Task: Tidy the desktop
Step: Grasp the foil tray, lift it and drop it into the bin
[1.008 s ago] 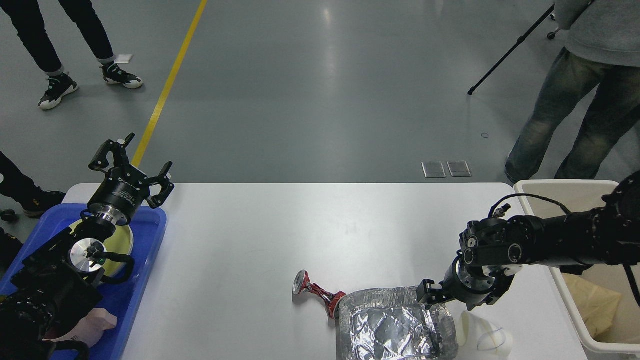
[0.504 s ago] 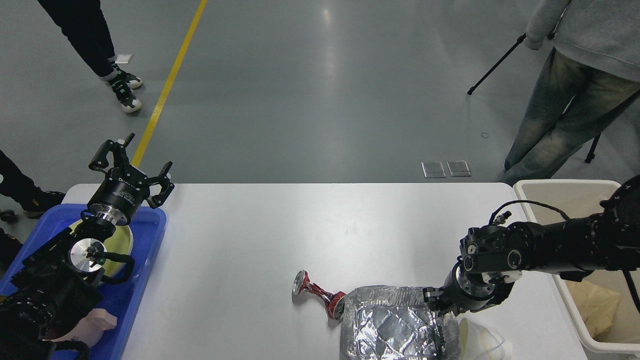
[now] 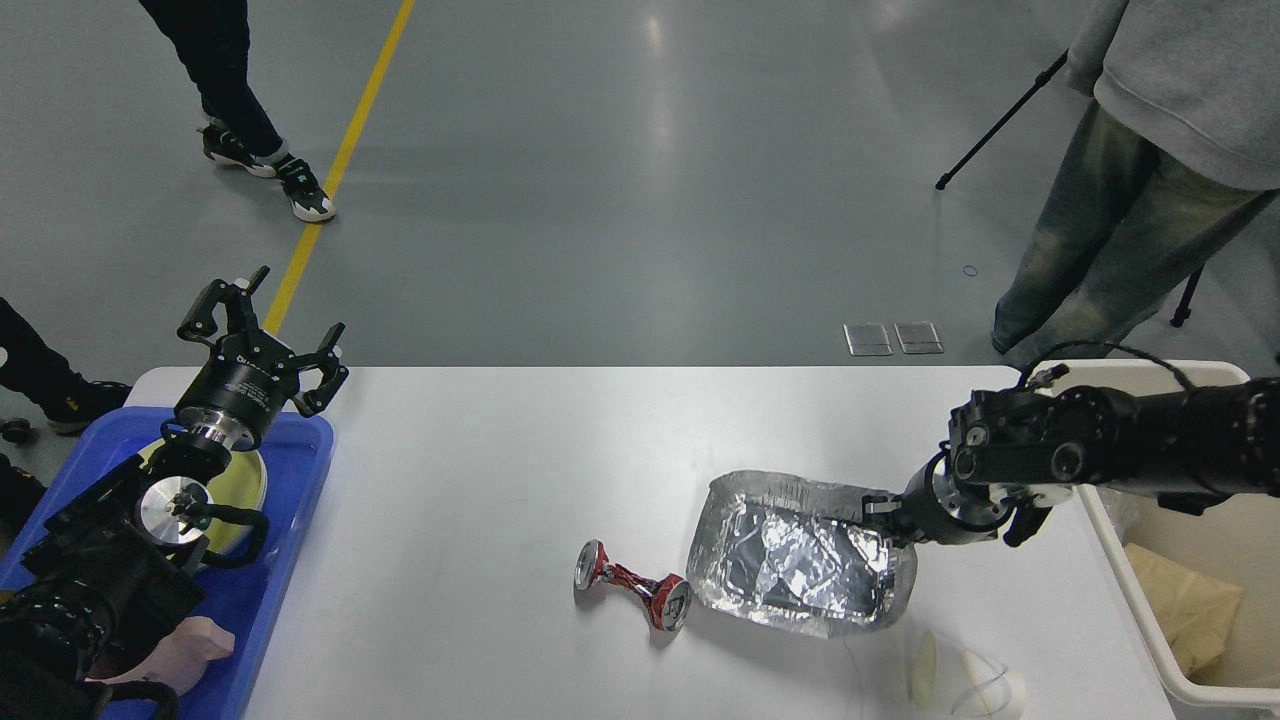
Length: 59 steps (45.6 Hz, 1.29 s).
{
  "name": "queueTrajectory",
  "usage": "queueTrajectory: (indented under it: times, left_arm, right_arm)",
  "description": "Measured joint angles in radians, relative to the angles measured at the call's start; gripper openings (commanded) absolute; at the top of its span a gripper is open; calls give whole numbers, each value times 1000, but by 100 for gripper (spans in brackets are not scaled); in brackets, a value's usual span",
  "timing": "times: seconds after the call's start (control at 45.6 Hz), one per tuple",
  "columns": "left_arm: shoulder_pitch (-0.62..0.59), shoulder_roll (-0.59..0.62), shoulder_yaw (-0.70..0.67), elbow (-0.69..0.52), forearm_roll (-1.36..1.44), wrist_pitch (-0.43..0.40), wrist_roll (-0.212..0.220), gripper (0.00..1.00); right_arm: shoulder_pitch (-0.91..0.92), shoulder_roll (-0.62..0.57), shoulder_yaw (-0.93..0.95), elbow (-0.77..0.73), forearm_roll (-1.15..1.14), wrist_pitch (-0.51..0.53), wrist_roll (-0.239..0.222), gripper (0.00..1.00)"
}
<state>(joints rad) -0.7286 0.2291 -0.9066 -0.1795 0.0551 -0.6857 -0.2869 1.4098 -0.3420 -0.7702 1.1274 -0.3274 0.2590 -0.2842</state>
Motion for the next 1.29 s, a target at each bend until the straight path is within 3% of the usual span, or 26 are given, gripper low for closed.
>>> queueTrajectory:
  times: [0.197, 0.438, 0.679, 1.074, 1.293]
  left_arm:
    - [0, 0, 0, 0, 0, 0, 0, 96]
    - [0, 0, 0, 0, 0, 0, 0, 96]
    - [0, 0, 0, 0, 0, 0, 0, 96]
    - [0, 0, 0, 0, 0, 0, 0, 96]
    - [0, 1, 0, 0, 0, 0, 0, 96]
  right_arm:
    - [130, -155, 73, 41, 56, 26, 5, 0]
    - [318, -336, 224, 43, 160, 231, 5, 0]
    - [487, -432, 242, 43, 237, 301, 2, 0]
    - [484, -473, 230, 12, 246, 292, -1, 0]
    - [280, -463, 198, -261, 248, 265, -2, 0]
